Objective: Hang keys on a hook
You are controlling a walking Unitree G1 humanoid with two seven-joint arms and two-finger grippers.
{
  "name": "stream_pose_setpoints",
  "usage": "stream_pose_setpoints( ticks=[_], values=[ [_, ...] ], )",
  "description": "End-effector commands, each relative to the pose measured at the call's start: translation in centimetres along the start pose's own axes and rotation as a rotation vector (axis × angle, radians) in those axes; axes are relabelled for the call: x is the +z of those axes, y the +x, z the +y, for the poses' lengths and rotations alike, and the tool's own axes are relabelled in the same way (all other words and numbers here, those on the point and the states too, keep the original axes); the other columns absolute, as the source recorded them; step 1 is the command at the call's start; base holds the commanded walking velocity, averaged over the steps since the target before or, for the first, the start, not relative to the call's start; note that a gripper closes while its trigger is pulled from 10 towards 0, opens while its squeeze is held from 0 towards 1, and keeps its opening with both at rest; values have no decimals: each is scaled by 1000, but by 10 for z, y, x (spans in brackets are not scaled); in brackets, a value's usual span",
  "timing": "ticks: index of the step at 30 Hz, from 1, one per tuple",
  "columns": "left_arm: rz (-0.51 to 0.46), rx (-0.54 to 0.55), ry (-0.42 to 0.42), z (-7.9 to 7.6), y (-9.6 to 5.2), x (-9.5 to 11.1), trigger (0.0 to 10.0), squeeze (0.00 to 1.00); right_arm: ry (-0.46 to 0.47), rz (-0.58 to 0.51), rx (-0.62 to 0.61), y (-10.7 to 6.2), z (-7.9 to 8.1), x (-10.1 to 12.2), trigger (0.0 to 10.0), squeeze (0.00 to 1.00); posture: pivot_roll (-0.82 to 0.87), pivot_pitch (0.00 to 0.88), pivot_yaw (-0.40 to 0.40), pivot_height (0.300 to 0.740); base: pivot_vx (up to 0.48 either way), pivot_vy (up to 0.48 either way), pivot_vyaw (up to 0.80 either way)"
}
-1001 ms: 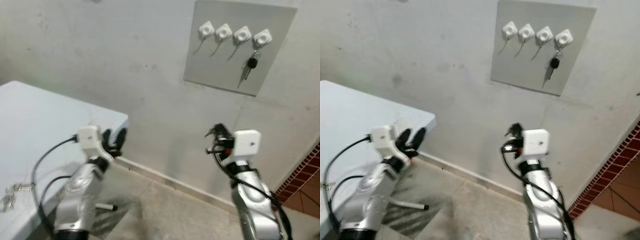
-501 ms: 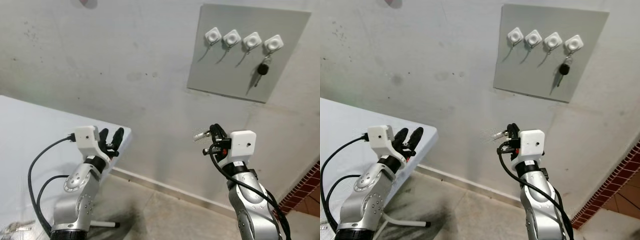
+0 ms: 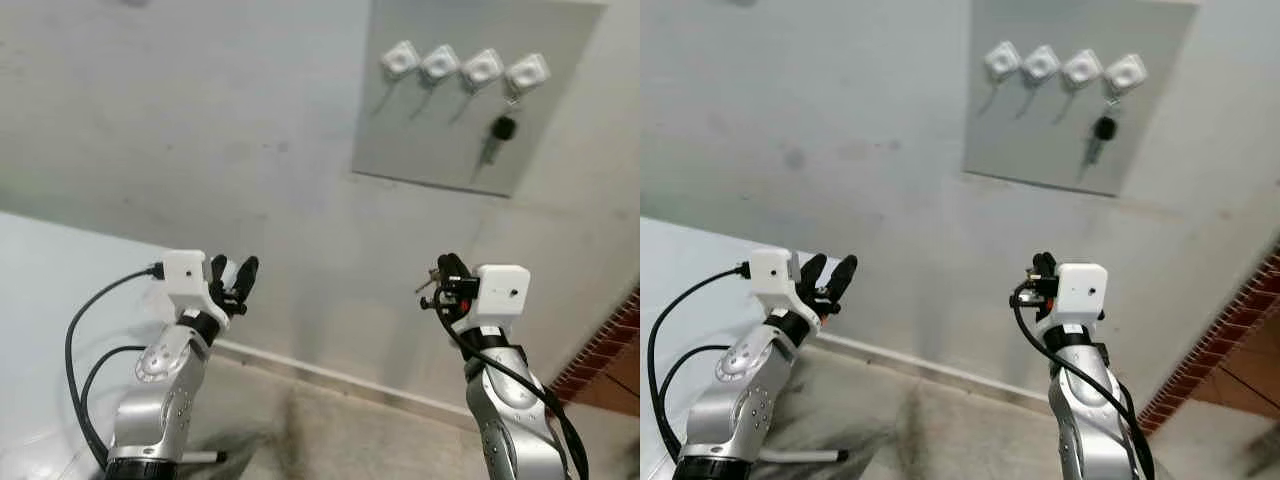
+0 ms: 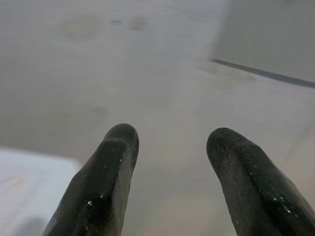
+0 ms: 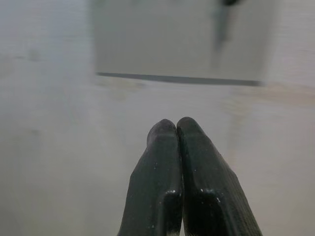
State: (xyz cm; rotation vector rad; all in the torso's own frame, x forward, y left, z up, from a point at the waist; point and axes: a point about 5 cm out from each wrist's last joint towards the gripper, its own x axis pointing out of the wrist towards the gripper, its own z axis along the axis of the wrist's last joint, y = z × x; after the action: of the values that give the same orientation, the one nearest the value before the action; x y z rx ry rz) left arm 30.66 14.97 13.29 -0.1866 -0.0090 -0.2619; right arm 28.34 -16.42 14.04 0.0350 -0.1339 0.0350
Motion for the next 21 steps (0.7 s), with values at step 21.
stream_pose_setpoints(
  ticks=[21],
  values=[
    [-8, -67, 20, 0, 4, 8, 10000, 0, 27, -49, -11, 2, 6, 7, 10000, 0, 130, 0, 36, 736, 83, 0, -473]
  ],
)
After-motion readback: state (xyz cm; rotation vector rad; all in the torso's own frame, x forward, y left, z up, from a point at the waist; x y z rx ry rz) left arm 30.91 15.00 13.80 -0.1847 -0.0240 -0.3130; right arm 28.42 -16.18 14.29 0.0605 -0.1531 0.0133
